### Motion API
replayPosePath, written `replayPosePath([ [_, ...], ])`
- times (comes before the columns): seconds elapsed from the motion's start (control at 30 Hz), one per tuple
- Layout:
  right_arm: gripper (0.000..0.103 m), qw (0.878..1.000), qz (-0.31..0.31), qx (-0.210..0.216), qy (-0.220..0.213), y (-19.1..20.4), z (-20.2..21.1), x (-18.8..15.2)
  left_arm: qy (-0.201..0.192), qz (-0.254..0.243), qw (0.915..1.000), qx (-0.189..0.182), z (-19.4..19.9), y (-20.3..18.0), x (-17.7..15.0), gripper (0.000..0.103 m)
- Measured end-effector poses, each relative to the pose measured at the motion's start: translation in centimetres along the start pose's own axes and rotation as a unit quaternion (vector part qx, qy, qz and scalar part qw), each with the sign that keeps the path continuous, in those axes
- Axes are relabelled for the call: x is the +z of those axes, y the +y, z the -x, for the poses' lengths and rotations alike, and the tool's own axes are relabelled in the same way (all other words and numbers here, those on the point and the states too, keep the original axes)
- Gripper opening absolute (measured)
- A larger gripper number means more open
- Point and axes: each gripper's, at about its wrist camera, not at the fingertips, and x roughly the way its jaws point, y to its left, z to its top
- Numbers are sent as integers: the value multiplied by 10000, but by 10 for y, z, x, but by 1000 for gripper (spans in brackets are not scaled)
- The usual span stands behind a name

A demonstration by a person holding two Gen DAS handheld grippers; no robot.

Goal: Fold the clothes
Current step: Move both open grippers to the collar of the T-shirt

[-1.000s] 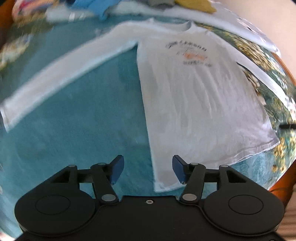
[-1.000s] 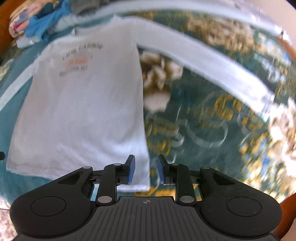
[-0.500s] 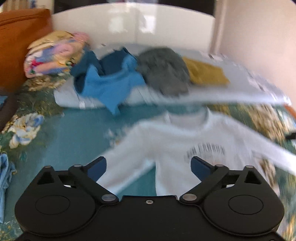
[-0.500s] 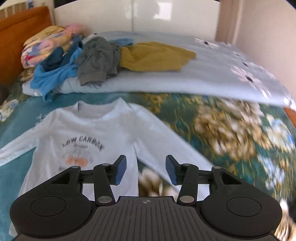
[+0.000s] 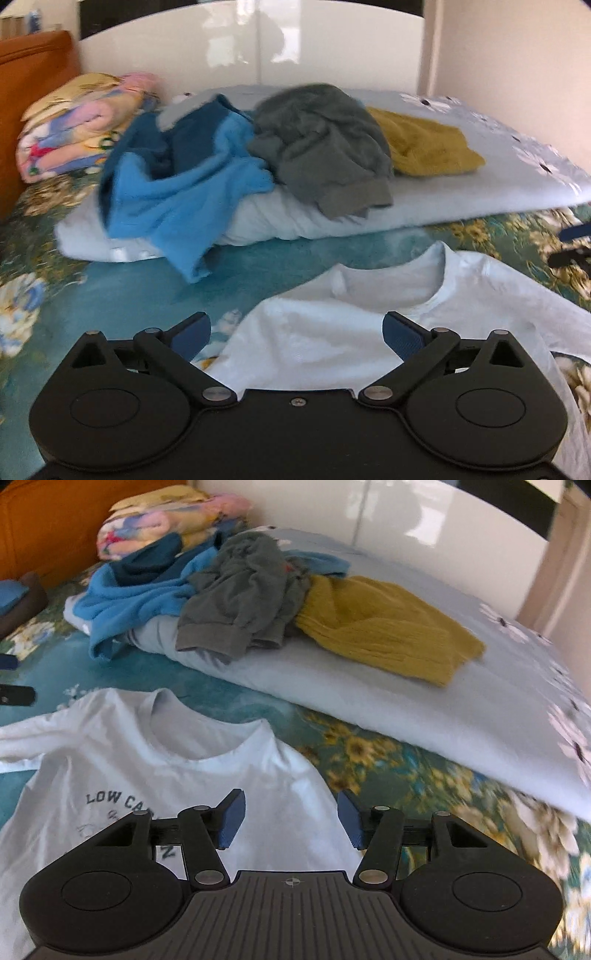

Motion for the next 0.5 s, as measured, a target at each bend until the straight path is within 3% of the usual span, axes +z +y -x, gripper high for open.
replayPosePath([
  [0.13, 52, 9994, 221, 278, -2, -5, -29, 15, 194, 141, 9996, -138, -36, -3, 0, 98],
  [0.27, 48, 9980, 468, 417, 86, -6, -55, 25, 304, 185, 9994, 52, -63, -1, 0, 98],
  [0.5, 43, 9979, 293, 490, 298, -18, -96, 31, 353, -39, 9994, 61, -100, 2, 17, 96],
])
